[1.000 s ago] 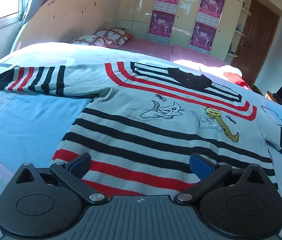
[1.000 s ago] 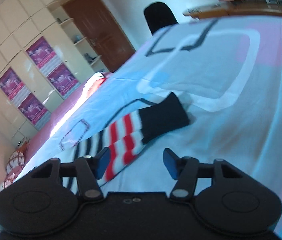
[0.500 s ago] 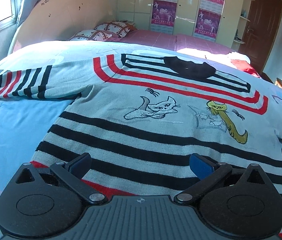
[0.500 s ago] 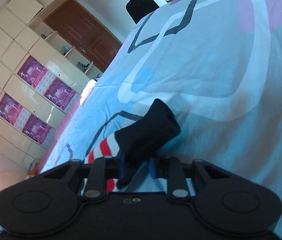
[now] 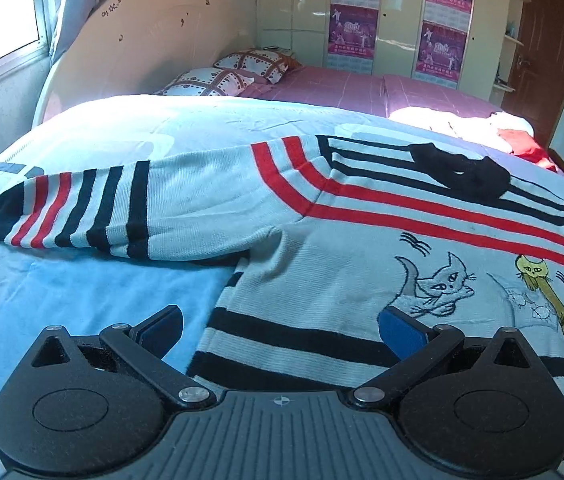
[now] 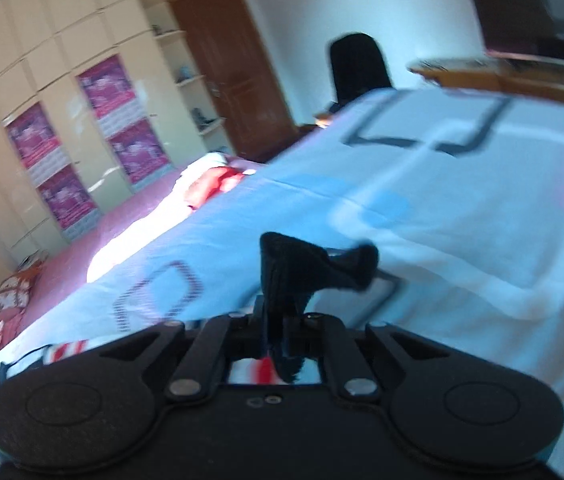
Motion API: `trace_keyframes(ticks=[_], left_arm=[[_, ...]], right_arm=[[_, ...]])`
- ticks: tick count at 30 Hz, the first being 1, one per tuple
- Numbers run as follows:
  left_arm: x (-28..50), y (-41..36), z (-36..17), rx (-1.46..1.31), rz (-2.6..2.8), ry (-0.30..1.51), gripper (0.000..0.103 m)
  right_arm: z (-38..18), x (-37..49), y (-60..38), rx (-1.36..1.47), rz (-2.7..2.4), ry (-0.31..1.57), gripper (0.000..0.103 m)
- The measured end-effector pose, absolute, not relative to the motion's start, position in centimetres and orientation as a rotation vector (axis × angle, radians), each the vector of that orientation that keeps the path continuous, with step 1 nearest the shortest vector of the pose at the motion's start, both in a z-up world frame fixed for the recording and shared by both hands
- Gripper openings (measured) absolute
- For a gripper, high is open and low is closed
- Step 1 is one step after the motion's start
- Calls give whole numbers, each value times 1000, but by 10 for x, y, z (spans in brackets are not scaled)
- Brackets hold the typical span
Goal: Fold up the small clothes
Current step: 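Grasp the black cuff of the sleeve with the right gripper, then fold the held sleeve across the sweater body with the right gripper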
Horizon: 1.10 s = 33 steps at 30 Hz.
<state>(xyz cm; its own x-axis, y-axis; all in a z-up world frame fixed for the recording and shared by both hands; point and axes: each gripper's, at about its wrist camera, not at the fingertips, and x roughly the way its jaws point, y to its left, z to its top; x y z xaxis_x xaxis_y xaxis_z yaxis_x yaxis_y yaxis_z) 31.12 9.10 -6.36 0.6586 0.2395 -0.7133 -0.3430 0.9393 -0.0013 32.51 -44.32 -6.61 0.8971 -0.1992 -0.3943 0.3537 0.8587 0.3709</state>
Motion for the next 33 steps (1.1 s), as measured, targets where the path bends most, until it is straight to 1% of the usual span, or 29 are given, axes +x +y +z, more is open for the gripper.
trace_keyframes(ticks=[3,7,12,16,20,22,23,24,25,26,27,28,33], left_arm=[[310,109,-68,-127,272,799,103],[304,129,-67,-86,249,792,103],[298,159,-65,-58,259,786,103],[297,180,-63,-127,261,771,103],[304,182,-63,-192,222,763,103],[313,170,-63,-188,201,764,103],[318,163,-63,-186,183,761,103],[324,153,-62,-195,146,756,103],[330,143,-61,-211,112,751,103],[336,133,-61,-227,78,748,103],[345,120,-61,-245,28,744,103],[354,105,-62,-261,-15,742,103],[398,29,-68,-311,-208,750,102]], right_arm=[[-53,341,-385,433,-197,362,7],[-53,363,-297,412,-23,412,7],[-70,386,-196,374,121,499,7],[-87,398,-162,399,122,549,7],[-98,398,-148,359,137,563,10],[-89,386,-147,327,178,554,31],[-81,374,-151,296,171,513,37],[-73,362,-154,270,166,464,49],[-67,351,-163,266,170,437,53],[-63,341,-172,276,166,430,50],[-60,332,-184,287,151,426,44],[-57,324,-194,287,125,420,42],[-56,295,-252,317,17,418,41]])
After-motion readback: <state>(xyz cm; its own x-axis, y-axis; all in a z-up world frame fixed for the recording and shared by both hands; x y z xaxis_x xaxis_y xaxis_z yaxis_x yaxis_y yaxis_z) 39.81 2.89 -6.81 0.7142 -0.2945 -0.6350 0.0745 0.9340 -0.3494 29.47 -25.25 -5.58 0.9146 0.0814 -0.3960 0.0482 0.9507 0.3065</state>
